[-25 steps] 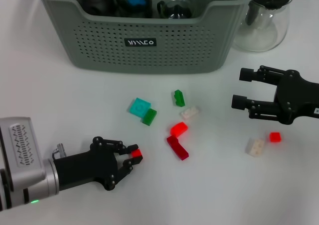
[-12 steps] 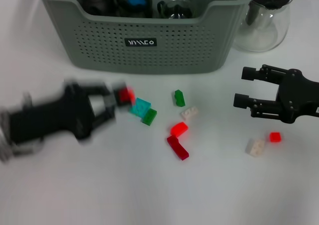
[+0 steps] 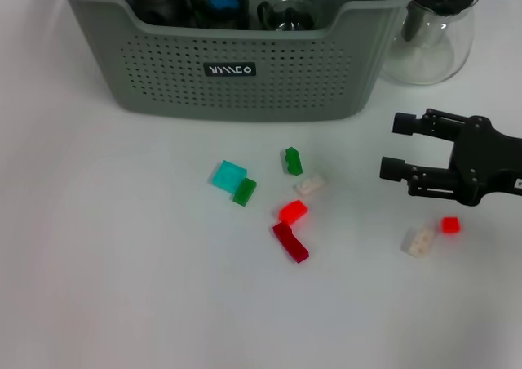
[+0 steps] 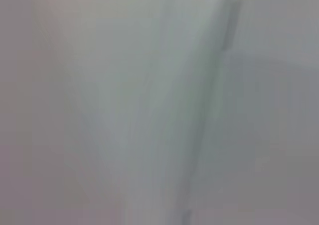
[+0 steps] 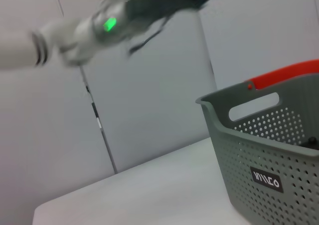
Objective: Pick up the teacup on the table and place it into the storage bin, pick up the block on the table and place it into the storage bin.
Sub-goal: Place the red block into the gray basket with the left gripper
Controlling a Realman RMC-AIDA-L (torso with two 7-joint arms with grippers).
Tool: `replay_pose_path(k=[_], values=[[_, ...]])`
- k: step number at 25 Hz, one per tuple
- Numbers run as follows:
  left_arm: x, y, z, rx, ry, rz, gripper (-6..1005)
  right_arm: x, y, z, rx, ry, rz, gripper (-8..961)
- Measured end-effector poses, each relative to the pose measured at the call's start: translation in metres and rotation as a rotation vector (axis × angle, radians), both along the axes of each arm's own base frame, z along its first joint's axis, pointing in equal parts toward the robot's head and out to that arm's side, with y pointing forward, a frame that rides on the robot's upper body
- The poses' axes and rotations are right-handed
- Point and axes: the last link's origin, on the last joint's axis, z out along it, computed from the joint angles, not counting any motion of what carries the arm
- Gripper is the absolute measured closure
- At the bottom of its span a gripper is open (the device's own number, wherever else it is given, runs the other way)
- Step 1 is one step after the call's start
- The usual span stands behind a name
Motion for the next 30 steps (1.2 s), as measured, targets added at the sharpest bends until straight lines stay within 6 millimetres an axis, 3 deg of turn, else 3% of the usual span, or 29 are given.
replay_pose_path(k=[2,5,8,9,11,16,19,24,28,30], values=[[0.016,0.031,-0.002,0.017,0.121,0.092,817,0.001,-0.001,0.000,-0.001,0.001,-0.003,120],[0.033,0.062,-0.023,0.049,0.340,0.199,817,0.000,-0.001,-0.001,-0.001,0.002,-0.003,121],[0.036,0.071,-0.040,0.074,0.459,0.233,816,0.000,-0.001,-0.001,-0.001,0.004,-0.003,120],[0.036,0.077,-0.061,0.097,0.583,0.263,816,0.000,-0.001,-0.001,-0.001,0.004,-0.003,120],[0.032,0.080,-0.077,0.111,0.669,0.295,816,0.000,-0.001,-0.001,-0.001,0.005,-0.004,120],[0.025,0.090,-0.098,0.134,0.769,0.405,817,-0.002,0.001,-0.001,-0.002,0.006,0.000,119],[0.027,0.092,-0.099,0.144,0.775,0.419,818,-0.002,0.001,-0.001,-0.003,0.005,0.002,120],[0.038,0.085,-0.086,0.149,0.659,0.411,714,-0.001,0.001,-0.001,-0.001,0.004,-0.001,120],[0.043,0.059,-0.054,0.172,0.420,0.354,524,0.000,0.000,0.000,0.002,0.003,-0.004,120],[0.040,0.034,-0.035,0.180,0.274,0.267,465,0.000,0.001,0.000,0.002,0.002,-0.002,121]])
